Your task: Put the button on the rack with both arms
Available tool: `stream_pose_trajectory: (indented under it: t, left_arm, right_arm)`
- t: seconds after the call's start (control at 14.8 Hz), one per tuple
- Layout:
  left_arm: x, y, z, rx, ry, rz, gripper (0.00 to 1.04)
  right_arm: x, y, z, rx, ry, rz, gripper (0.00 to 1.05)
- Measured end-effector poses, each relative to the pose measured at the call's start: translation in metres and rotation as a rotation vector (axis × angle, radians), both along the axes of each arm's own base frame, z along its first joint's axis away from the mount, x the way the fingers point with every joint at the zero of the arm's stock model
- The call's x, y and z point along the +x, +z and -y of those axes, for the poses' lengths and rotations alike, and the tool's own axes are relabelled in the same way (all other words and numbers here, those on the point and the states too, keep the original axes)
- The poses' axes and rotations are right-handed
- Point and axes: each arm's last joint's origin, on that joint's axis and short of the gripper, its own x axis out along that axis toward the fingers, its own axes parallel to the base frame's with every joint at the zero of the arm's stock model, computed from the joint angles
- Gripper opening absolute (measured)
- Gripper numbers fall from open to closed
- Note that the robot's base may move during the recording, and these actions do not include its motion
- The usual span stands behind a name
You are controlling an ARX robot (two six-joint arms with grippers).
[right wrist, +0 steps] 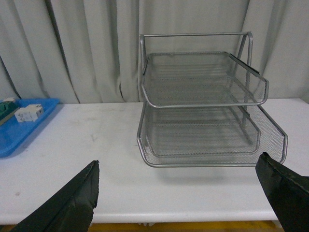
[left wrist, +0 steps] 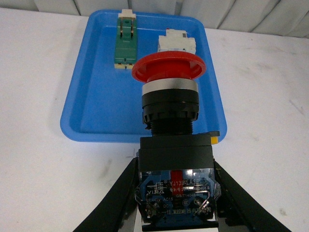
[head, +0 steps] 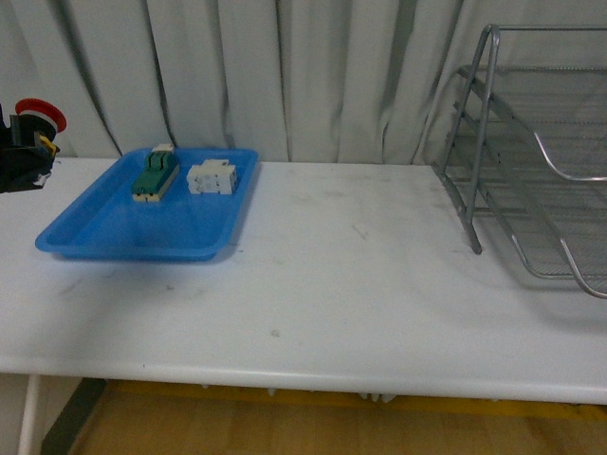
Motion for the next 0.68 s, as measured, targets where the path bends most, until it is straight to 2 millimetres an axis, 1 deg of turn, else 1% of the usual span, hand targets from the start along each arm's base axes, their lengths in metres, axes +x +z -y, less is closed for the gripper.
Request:
stream_pose_trajectory:
  t: [0.34,0.68]
  left_arm:
    - [0.005,-0.002,0.009,0.0,-0.028,-0.005,0.37]
    - [0.005,-0.004,0.012,0.001,-0.037,-0.008,0.37]
  right_arm:
    - [0.0,0.0,0.0,0.0,0.0,0.0,0.98]
    - [0.0,0.0,0.0,0.0,0.0,0.001,0.98]
